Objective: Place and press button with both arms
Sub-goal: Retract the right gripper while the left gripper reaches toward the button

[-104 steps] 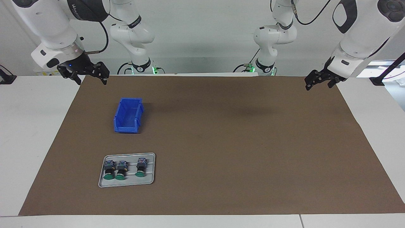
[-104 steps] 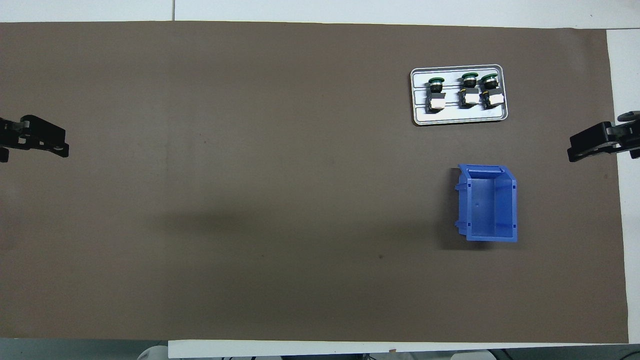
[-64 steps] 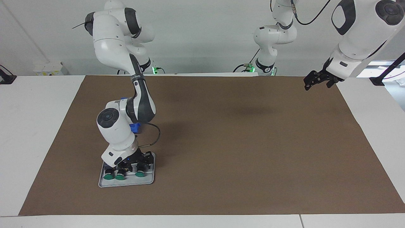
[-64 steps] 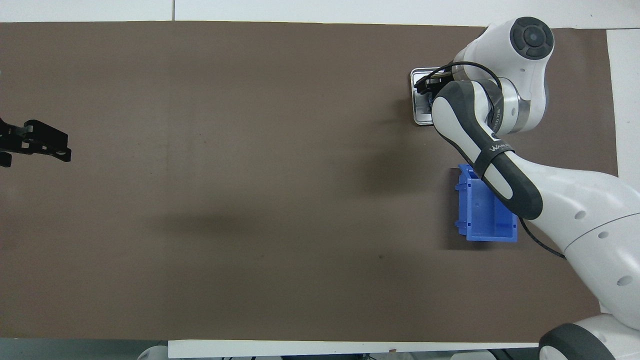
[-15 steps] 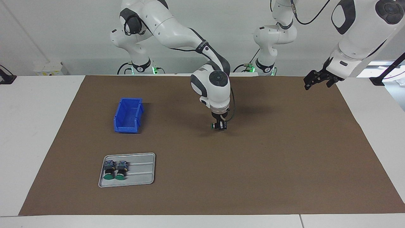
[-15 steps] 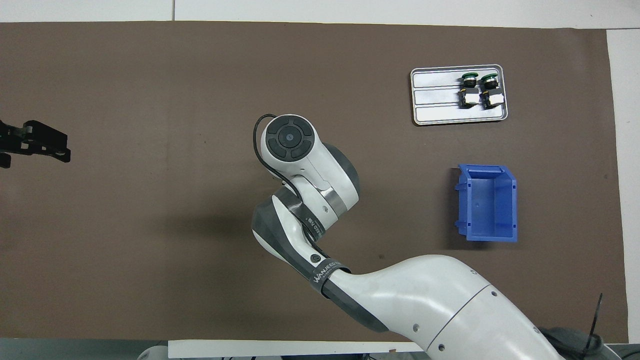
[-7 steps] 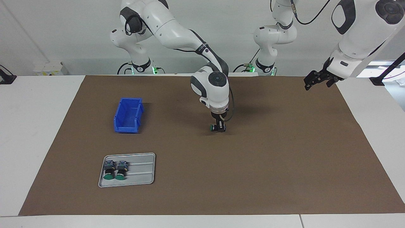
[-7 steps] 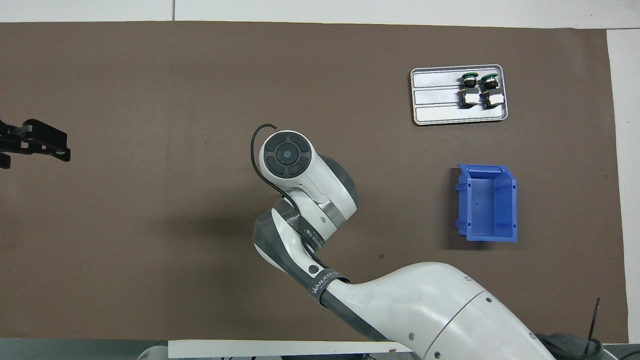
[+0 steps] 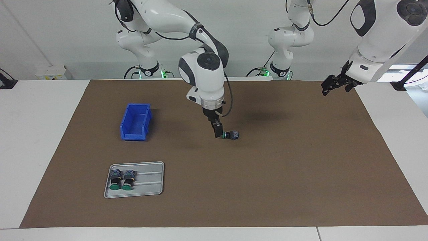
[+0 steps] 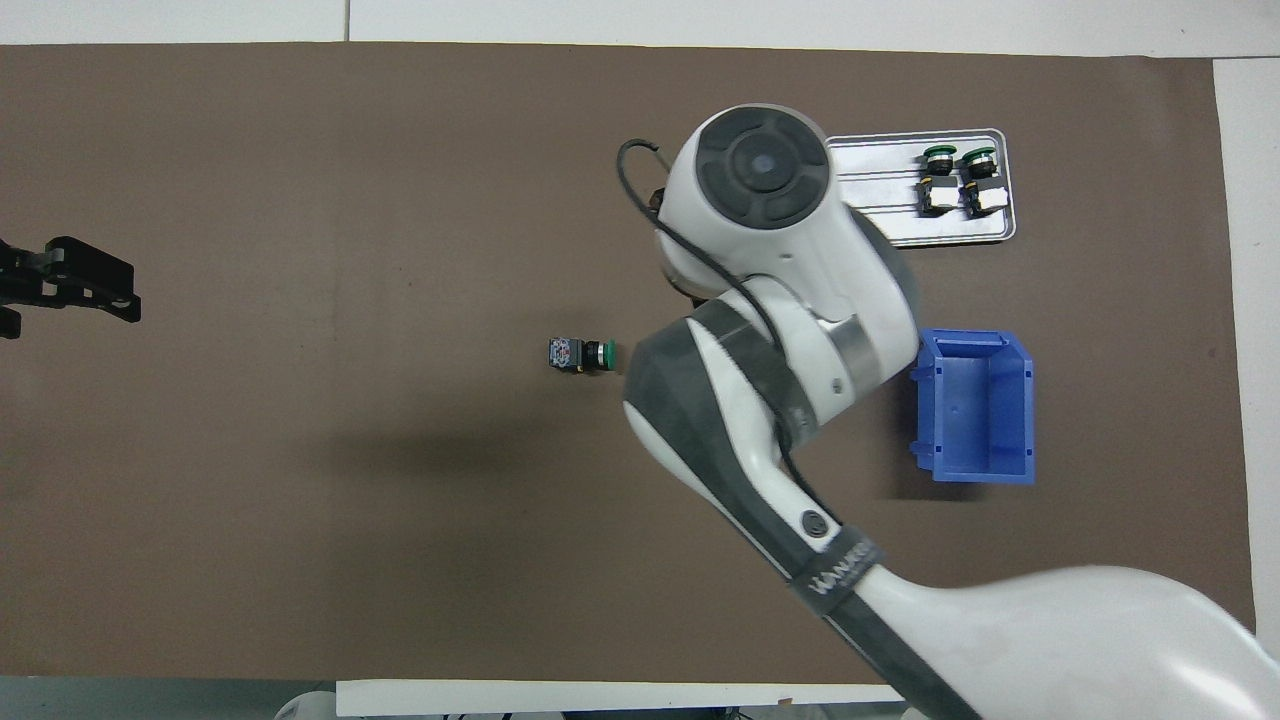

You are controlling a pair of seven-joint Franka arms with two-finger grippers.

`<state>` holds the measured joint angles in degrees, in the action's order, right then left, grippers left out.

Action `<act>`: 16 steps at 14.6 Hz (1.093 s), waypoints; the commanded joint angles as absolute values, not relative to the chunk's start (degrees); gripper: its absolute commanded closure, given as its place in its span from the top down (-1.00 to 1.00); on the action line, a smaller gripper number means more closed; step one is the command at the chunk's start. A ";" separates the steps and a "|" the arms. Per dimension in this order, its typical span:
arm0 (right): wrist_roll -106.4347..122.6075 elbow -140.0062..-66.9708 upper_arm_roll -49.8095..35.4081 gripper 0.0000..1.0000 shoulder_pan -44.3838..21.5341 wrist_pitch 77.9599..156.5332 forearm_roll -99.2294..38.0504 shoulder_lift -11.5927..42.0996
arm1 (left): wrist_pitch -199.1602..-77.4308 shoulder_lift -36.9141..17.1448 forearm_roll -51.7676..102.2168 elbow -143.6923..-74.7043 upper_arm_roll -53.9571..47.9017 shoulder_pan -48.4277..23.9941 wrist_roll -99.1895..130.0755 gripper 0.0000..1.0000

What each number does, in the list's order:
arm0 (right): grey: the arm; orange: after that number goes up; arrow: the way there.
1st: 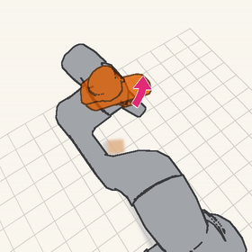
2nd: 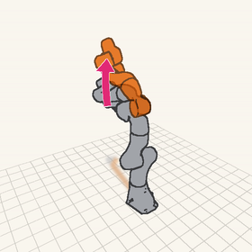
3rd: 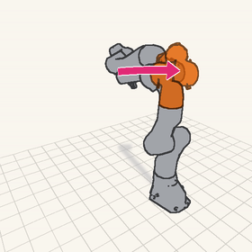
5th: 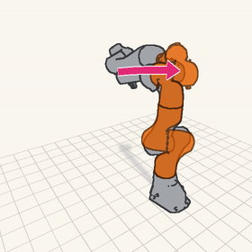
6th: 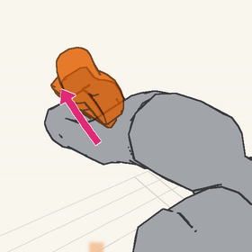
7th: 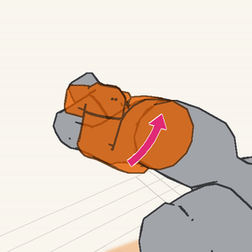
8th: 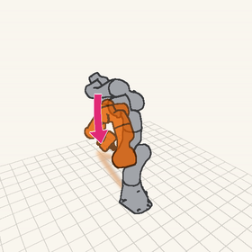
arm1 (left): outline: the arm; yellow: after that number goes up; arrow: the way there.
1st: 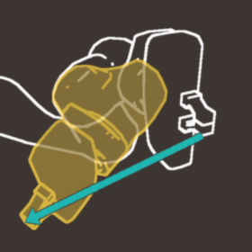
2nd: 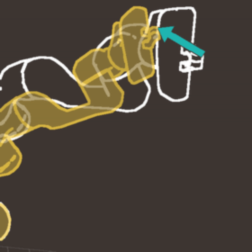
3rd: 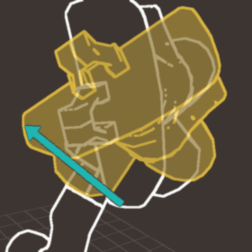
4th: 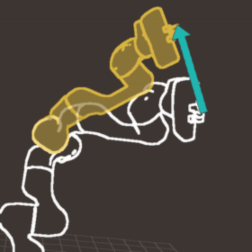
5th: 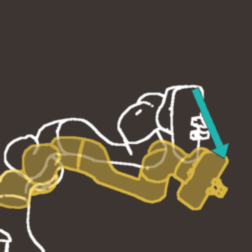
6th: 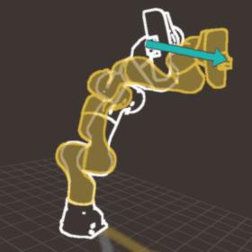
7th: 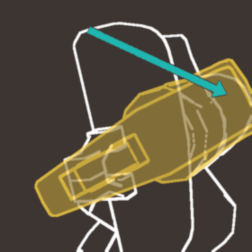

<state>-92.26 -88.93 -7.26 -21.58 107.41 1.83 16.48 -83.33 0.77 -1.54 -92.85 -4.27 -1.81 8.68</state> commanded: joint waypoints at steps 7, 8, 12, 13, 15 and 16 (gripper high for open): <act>-41.54 -87.73 -7.47 1.00 -4.33 86.86 1.41 1.06 | -84.20 2.72 -1.41 -95.45 -4.13 -2.28 12.64 1.00; -35.83 -86.41 -7.47 1.00 -2.48 84.75 1.41 0.88 | -84.20 2.81 -1.41 -95.54 -4.13 -2.37 14.57 1.00; -14.02 -85.87 -6.33 1.00 4.12 81.22 2.11 0.26 | -84.64 3.69 -1.41 -97.29 -4.57 -4.03 23.87 1.00; -8.67 -86.83 -6.15 1.00 5.70 81.12 2.20 -0.26 | -86.20 4.30 -1.41 -98.95 -4.57 -5.26 28.00 1.00; -4.58 -91.65 -6.24 1.00 8.08 81.74 2.20 -2.71 | -90.24 6.58 -1.32 -103.86 -4.57 -7.55 35.47 1.00; -4.31 -91.84 -6.24 1.00 8.35 81.74 2.11 -2.81 | -91.39 6.94 -1.23 -105.28 -4.57 -8.43 38.81 1.00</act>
